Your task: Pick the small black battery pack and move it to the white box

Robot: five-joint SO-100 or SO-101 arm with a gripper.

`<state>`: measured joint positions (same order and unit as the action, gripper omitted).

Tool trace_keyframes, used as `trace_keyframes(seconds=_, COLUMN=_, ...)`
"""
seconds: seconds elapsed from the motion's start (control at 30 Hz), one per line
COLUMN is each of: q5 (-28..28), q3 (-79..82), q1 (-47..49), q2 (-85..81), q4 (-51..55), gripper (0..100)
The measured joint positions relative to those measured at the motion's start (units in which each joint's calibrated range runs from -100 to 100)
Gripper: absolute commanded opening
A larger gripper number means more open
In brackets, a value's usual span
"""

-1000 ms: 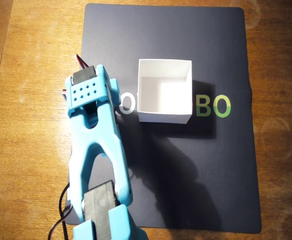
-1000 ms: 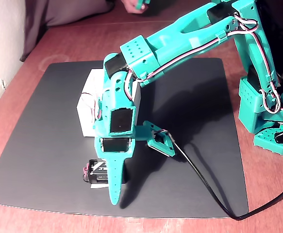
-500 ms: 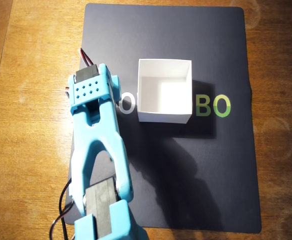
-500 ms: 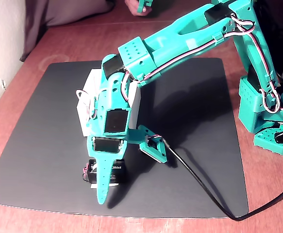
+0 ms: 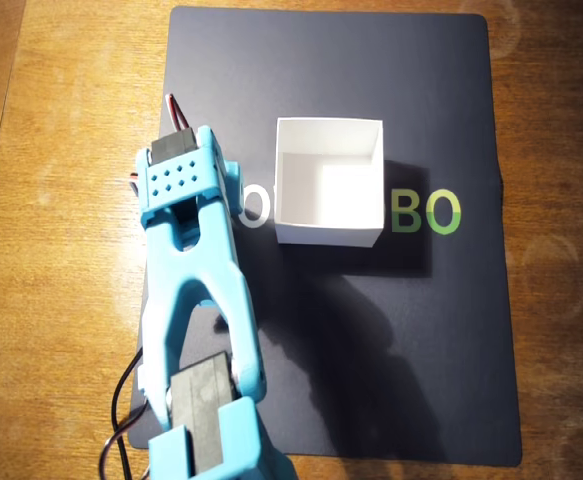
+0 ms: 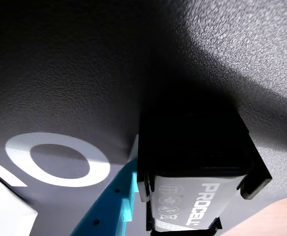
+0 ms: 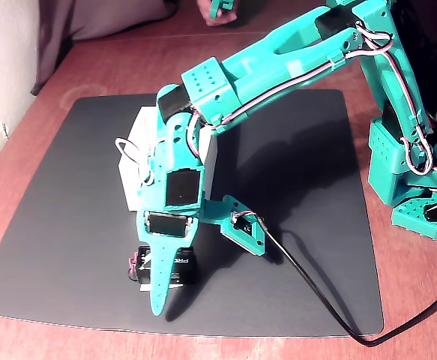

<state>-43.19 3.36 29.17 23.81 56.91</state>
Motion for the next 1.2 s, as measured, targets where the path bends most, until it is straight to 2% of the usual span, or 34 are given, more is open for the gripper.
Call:
trace_keyframes(seconds=0.37, q5=2.84, q3=0.18, q1=0.0, q2=0.0, q4=-3.4, gripper=45)
trace_keyframes(seconds=0.6, q5=2.89, q3=0.18, q1=0.0, q2=0.0, q4=-3.49, gripper=28)
trace_keyframes(seconds=0.93, q5=2.89, q3=0.18, q1=0.0, q2=0.0, q4=-3.49, gripper=25)
trace_keyframes(seconds=1.2, q5=2.21, q3=0.09, q1=0.0, q2=0.0, q4=-1.22, gripper=18)
